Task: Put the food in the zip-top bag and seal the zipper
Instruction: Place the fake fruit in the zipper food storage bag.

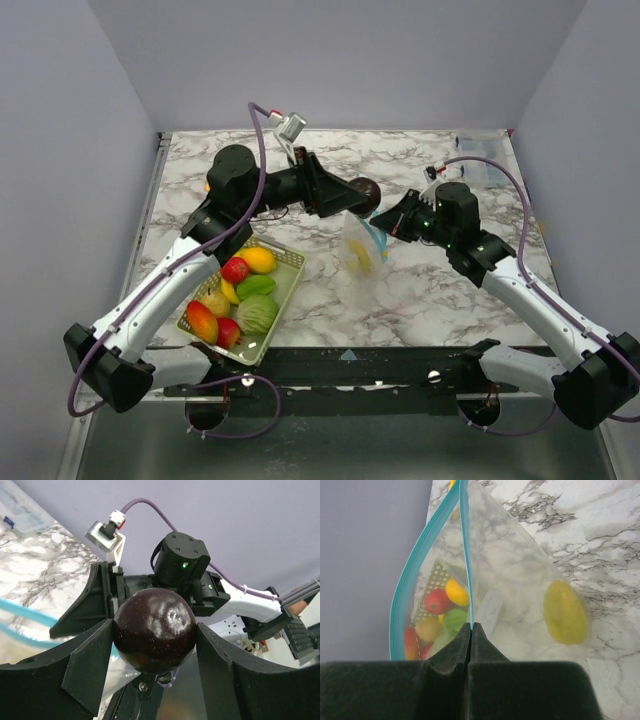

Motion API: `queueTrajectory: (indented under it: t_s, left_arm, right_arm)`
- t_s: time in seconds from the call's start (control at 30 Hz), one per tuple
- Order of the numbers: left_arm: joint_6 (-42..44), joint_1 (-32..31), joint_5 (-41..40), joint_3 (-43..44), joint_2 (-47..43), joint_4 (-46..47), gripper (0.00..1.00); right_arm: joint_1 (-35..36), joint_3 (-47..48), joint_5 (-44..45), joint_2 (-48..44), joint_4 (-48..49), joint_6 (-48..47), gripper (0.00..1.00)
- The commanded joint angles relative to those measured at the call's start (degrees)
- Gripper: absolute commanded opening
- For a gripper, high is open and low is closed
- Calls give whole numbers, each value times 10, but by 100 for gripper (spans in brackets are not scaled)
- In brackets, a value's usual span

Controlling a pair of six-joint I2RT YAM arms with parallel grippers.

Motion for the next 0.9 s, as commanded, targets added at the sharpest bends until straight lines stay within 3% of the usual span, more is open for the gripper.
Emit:
queueTrajectory:
  t_s: [0.0, 0.43, 0.6, 0.73, 0.87]
  left_arm:
    - [13, -14, 22, 35, 59, 12, 43]
    - [70, -22, -17, 44, 155, -18, 47]
    - [87, -22, -29, 29, 152, -43, 63]
    - [109, -21, -49, 8, 130, -64, 83]
    - [145, -20, -80, -6, 89, -110, 94]
  right_arm:
    - [4, 19, -1, -2, 1, -1, 1]
    - [6, 20, 6, -12, -5, -4, 1]
    - [6, 19, 10, -15, -8, -6, 1]
    - [6, 19, 13, -18, -11, -7, 0]
    - [5, 21, 14, -20, -14, -8, 1]
